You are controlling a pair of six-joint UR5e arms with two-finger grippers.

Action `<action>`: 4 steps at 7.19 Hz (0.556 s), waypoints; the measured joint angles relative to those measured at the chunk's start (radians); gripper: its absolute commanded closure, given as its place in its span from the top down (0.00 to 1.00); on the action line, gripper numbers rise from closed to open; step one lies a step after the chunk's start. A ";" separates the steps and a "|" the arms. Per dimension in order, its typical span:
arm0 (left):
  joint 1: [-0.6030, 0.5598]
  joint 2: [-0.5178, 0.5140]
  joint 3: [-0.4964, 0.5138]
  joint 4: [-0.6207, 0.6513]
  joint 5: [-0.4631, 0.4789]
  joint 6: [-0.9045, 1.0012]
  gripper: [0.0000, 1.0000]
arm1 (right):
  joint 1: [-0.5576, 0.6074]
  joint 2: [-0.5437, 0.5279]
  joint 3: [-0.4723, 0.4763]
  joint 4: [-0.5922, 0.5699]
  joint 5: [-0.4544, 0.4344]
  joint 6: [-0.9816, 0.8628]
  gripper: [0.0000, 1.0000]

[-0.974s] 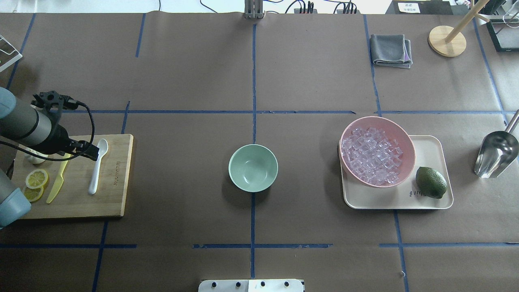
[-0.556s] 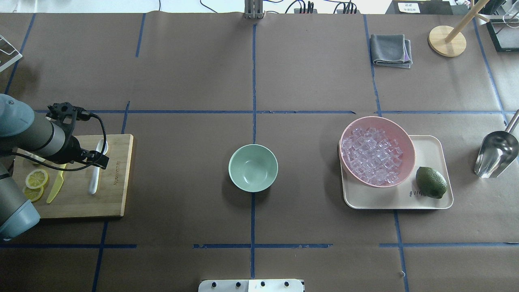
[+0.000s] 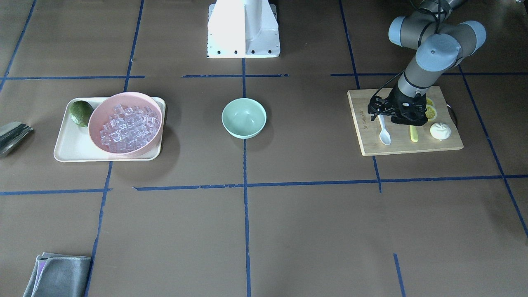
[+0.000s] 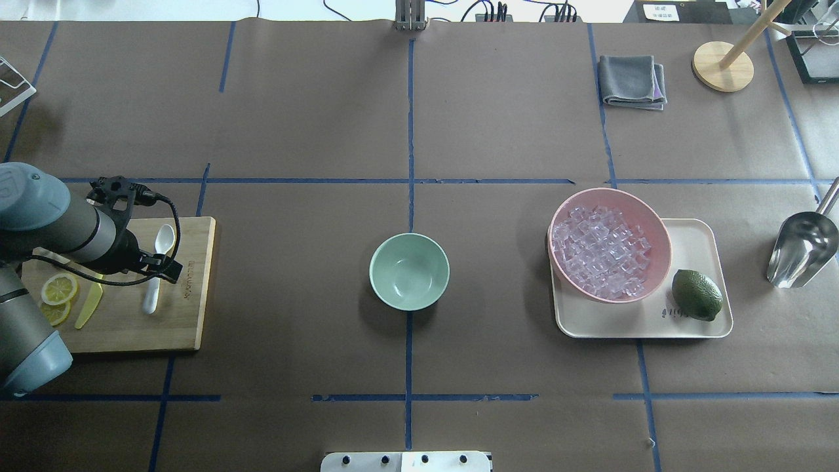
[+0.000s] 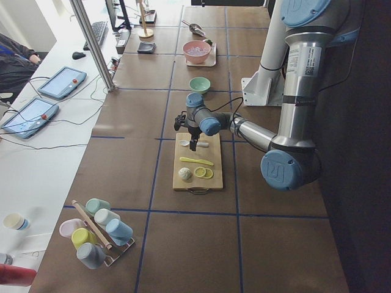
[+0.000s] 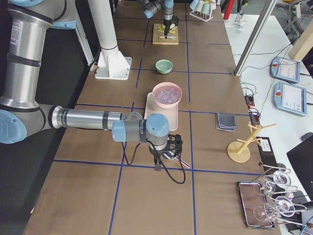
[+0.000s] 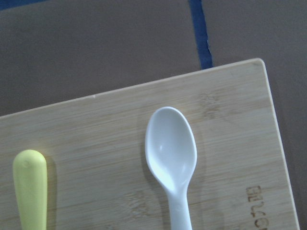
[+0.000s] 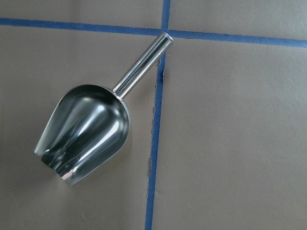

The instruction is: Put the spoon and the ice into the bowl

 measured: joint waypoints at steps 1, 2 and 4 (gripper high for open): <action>0.004 0.000 0.000 0.000 -0.002 0.000 0.26 | 0.000 0.000 0.000 0.000 0.000 0.000 1.00; 0.006 0.000 0.000 0.000 -0.005 -0.001 0.08 | 0.000 0.000 -0.001 0.000 0.000 0.000 1.00; 0.007 0.000 -0.007 0.000 -0.007 -0.001 0.00 | 0.000 -0.001 -0.002 0.000 0.001 -0.001 1.00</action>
